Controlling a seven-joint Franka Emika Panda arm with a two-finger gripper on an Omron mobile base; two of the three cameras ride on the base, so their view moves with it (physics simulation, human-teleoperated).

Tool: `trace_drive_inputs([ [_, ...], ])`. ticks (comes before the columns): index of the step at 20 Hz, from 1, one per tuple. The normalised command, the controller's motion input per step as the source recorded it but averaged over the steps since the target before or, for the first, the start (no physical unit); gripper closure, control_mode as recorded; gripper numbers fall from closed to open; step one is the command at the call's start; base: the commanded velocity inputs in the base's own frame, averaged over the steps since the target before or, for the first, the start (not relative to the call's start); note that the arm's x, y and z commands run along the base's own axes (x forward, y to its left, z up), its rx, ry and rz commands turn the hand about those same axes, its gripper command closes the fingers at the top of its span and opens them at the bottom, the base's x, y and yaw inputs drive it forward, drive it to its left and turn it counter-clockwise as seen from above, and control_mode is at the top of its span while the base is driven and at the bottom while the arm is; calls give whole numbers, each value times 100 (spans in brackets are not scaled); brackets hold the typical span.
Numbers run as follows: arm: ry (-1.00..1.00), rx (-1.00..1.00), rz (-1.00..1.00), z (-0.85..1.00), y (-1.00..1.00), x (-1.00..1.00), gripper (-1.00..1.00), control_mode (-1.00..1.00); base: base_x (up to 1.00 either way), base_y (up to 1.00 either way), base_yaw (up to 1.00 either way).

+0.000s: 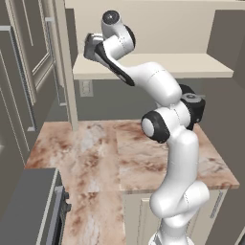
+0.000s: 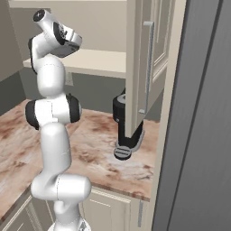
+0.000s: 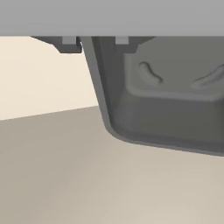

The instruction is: Retrieve the tupperware and aluminum foil from the cabinet and place them on the dining counter near the plate with fishs to prepare for storing leftovers.

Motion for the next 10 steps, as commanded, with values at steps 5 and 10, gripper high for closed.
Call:
trace_drive_inputs([
  [5,0,-4,0,-21,37,-16,100,-100,0,0,0],
  [10,-13,-18,6,-6,61,-75,100,-100,0,0,0],
])
